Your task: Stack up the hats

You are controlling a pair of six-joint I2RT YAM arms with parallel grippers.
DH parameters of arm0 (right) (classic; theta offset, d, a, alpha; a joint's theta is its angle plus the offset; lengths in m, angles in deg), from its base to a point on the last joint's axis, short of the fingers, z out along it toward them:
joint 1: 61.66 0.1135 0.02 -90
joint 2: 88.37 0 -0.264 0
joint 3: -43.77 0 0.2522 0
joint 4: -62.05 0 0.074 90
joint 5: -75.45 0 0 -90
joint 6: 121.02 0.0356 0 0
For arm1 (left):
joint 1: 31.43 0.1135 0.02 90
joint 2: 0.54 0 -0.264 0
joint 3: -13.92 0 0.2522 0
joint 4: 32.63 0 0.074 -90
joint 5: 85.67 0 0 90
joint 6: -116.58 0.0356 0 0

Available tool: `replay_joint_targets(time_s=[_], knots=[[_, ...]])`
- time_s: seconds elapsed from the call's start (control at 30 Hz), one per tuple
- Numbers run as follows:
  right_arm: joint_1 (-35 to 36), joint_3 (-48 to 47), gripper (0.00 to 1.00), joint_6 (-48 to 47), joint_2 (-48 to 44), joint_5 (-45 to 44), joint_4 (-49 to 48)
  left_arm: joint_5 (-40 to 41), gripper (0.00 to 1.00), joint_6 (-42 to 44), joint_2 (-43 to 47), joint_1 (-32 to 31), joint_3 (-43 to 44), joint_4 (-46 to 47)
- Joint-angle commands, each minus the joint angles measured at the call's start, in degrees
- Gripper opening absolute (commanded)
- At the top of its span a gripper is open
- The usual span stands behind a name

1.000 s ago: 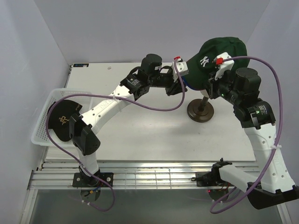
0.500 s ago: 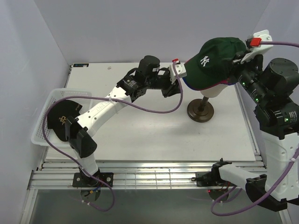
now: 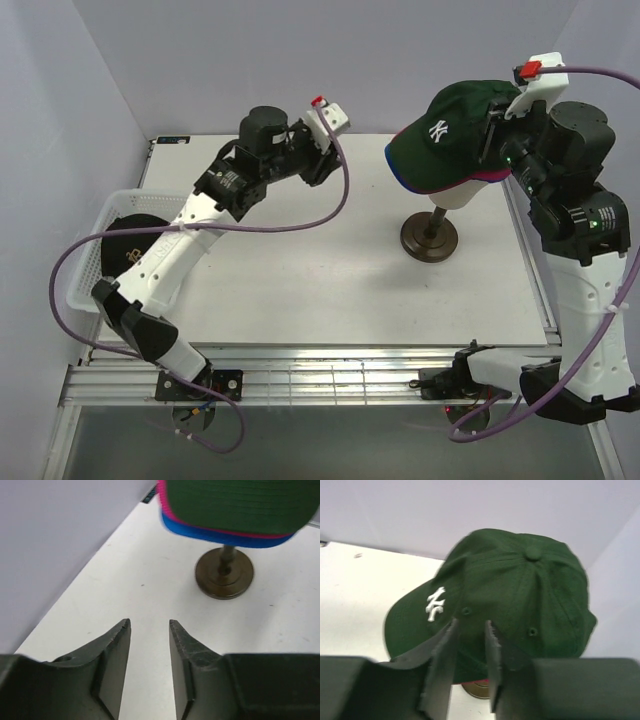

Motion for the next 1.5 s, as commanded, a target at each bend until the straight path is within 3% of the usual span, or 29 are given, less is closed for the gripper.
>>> replay_joint_targets(time_s=[0.0,0.1,0.2,0.3,0.53,0.63,0.7,0.8,0.93,1.0,1.17,1.27,1.33,1.47], knots=[[-0.03,0.33,0.39,-2.98,-4.65,11.66,-1.83,3.39,0.50,-2.58,5.13,4.88,-2.49,-1.42],[0.05,2.95,0.48,-6.15,-5.62,25.04,-2.08,3.22,0.54,-5.30,6.71,11.39,-4.43,-0.64],[0.14,3.32,0.51,-5.98,-4.05,32.97,-1.92,1.28,0.58,-7.67,8.38,19.62,-6.45,0.59],[2.42,0.78,0.52,-5.27,0.69,34.41,-0.52,-0.21,0.61,-8.82,10.93,28.15,-10.22,1.65],[27.43,-16.18,0.52,-7.30,17.64,12.90,5.21,-3.64,0.63,-8.38,16.39,46.54,-20.68,5.86],[36.74,-11.29,0.56,-8.87,19.68,0.78,2.50,-5.83,0.64,-9.17,16.56,52.35,-22.27,6.48],[41.95,-1.37,0.58,-10.19,19.95,-7.90,0.30,-6.37,0.64,-9.35,16.21,55.52,-22.97,6.66],[44.69,9.25,0.59,-13.27,21.79,-16.00,-0.33,-5.76,0.64,-8.12,15.77,57.89,-24.55,7.71],[44.97,17.45,0.60,-19.76,25.83,-28.93,2.66,-4.44,0.64,-6.80,15.68,59.30,-28.07,8.94],[44.70,23.24,0.64,-24.95,25.06,-34.55,-2.31,-4.61,0.64,-6.80,16.03,59.57,-29.82,9.82],[39.79,32.05,0.63,-26.71,25.93,-38.35,-6.82,-5.31,0.64,-7.41,16.83,59.57,-33.96,13.08],[35.49,39.85,0.52,-33.47,27.24,-41.25,-16.91,-6.01,0.64,-7.68,15.86,59.57,-34.58,13.60],[31.97,41.81,0.39,-36.03,29.52,-43.89,-23.52,-7.07,0.64,-8.12,15.69,59.57,-35.02,14.39],[26.08,41.64,0.31,-41.29,33.75,-48.11,-31.68,-8.48,0.64,-8.47,15.77,59.57,-36.51,15.89]])
